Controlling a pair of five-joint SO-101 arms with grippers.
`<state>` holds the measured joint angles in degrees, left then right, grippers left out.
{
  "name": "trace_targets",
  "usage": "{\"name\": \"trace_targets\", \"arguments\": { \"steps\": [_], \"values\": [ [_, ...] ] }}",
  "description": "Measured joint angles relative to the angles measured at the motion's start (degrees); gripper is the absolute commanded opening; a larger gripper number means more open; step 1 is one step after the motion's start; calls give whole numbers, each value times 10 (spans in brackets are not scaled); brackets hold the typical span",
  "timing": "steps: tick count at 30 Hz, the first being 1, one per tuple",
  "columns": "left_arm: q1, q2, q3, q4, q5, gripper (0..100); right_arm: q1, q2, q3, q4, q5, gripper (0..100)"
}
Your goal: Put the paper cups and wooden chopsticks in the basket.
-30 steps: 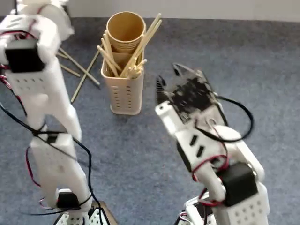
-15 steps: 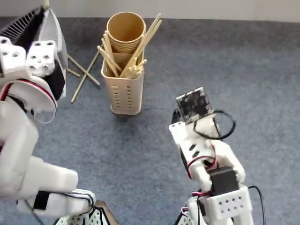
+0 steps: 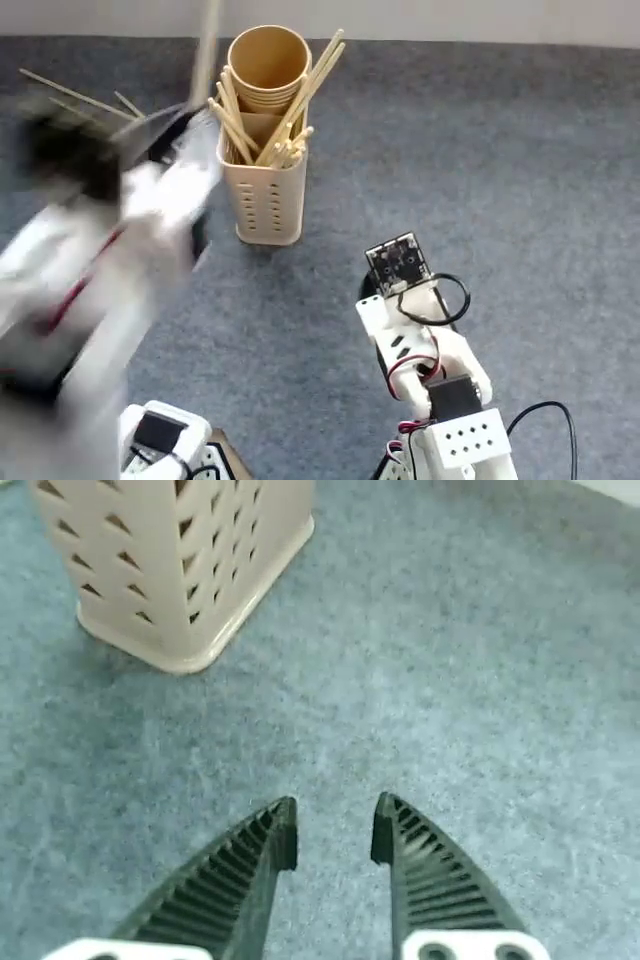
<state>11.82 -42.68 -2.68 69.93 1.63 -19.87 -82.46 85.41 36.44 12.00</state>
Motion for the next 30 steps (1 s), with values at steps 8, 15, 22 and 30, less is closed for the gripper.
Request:
{"name": "trace_targets", "arguments": {
  "steps": [8, 15, 22, 30],
  "values": [
    [-11, 127, 175, -387, 0, 7, -19, -18, 39, -18, 0, 139],
    [-54, 234, 125, -417, 1, 7, -23, -22, 40, -20, 0, 139],
    [-54, 300, 121, -466, 1, 8, -23, -22, 40, -20, 0, 139],
    [-54, 305, 121, -442, 52, 127, -23, -22, 40, -20, 0, 139]
  ]
}}
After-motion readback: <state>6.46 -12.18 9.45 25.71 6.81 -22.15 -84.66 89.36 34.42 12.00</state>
